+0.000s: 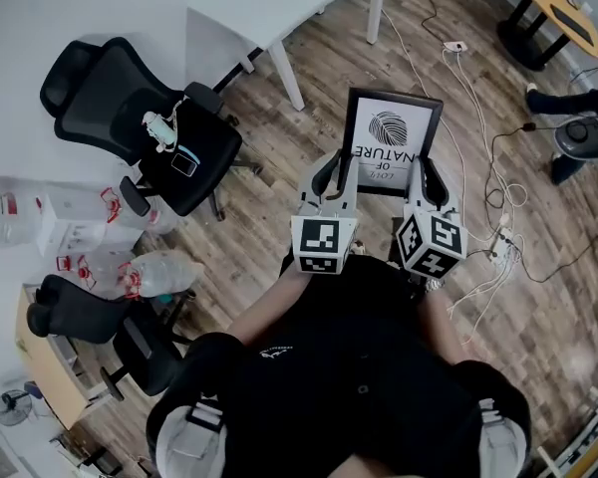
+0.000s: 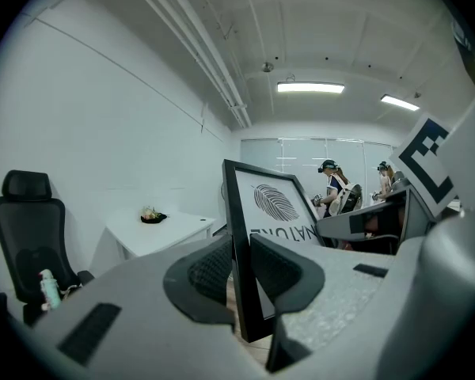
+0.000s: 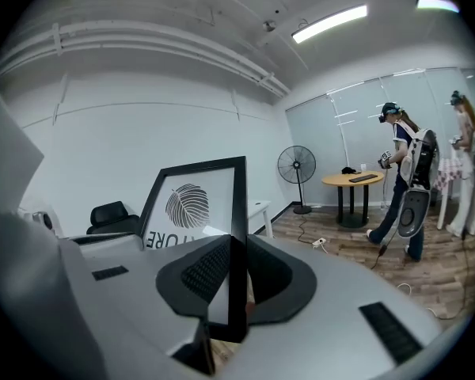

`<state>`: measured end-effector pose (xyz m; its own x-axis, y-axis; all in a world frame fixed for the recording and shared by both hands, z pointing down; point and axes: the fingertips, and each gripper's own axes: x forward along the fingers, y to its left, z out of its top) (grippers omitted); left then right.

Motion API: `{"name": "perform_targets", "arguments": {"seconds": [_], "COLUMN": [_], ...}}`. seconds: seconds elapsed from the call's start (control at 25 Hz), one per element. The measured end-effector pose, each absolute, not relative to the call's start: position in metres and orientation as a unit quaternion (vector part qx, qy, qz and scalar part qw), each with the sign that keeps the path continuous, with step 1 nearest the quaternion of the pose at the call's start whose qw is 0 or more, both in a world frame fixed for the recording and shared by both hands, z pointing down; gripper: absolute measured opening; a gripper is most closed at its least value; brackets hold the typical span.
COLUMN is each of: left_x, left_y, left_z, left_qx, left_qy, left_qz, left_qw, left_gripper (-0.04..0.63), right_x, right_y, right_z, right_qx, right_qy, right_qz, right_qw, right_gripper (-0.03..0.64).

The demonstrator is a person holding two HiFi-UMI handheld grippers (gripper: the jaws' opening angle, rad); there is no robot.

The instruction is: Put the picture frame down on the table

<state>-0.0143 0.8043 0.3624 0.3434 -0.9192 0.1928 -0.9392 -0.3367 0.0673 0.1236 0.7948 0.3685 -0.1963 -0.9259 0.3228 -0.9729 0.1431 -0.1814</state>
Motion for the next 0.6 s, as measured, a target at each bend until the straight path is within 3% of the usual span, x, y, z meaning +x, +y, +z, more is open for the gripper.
{"name": "perform_targets", "arguments": {"seconds": [0.6], "left_x": [-0.001], "left_y": [0.724], "left_z": [0.378], "left_qx": [0.833], "left_qy": [-0.543], "left_qz": [0.058], "left_qw": [0.094], "left_gripper": [0.074], "right_x": [0.137], "right_y": [0.727], "right_z": [0.377], "right_qx": [0.65], "right_qy": [-0.737], "right_qz": [0.171], "right_qw": [0.077], "right_gripper": [0.064]}}
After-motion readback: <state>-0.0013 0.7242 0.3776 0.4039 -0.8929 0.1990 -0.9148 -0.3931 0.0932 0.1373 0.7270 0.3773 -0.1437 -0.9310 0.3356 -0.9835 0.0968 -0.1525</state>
